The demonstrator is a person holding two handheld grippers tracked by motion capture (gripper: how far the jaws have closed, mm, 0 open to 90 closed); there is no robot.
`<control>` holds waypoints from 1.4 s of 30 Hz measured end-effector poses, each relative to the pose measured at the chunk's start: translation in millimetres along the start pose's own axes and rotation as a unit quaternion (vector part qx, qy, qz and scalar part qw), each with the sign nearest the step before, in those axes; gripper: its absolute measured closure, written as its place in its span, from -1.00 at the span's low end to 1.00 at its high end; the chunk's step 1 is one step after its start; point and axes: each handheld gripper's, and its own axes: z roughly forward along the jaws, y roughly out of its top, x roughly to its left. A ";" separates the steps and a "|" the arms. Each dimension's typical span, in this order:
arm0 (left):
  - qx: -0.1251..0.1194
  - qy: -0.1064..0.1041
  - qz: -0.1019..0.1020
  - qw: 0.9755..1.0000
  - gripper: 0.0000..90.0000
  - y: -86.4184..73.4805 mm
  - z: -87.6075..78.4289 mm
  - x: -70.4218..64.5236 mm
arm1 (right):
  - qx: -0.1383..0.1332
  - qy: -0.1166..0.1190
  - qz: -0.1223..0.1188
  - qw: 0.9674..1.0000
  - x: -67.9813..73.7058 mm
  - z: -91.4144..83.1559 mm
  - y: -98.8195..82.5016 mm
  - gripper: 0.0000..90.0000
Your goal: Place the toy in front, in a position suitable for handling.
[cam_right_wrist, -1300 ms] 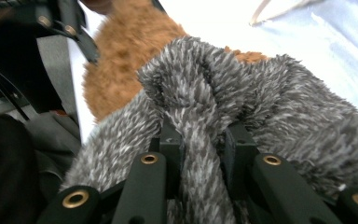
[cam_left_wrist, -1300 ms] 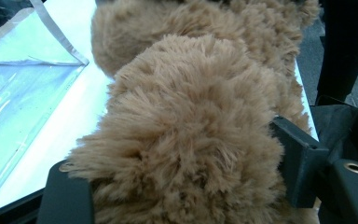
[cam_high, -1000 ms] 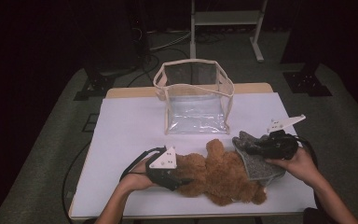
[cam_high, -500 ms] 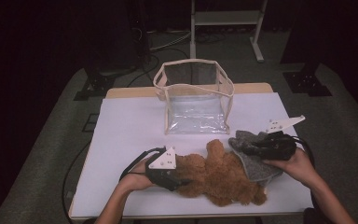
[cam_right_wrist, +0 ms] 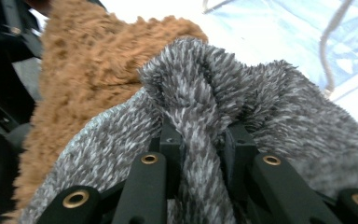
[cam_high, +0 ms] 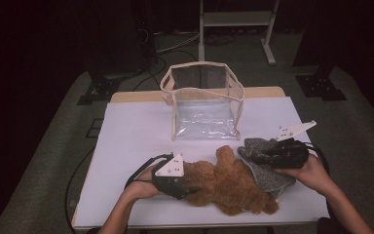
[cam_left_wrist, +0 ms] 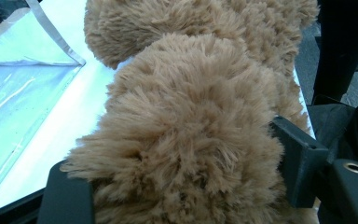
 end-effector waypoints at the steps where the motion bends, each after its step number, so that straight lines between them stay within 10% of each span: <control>1: 0.001 0.001 -0.002 1.000 -0.30 0.2 0.0 -0.5 | 0.003 -0.003 0.002 1.000 -2.5 1.3 1.1 0.62; 6: 0.002 0.004 -0.001 1.000 -0.30 0.2 -0.2 -1.2 | 0.009 -0.021 0.021 1.000 -17.8 7.3 0.8 0.63; 17: 0.000 0.005 -0.005 1.000 -0.31 0.5 0.7 -0.7 | -0.017 0.057 -0.060 0.996 34.7 30.5 48.8 0.63; 23: 0.003 0.005 0.000 1.000 -0.31 0.7 0.2 -1.2 | 0.021 0.041 -0.090 0.995 43.4 56.9 70.2 0.62; 42: 0.003 0.000 -0.005 1.000 -0.32 1.2 0.0 0.2 | 0.014 -0.040 0.024 0.999 -20.7 -4.5 -4.6 0.62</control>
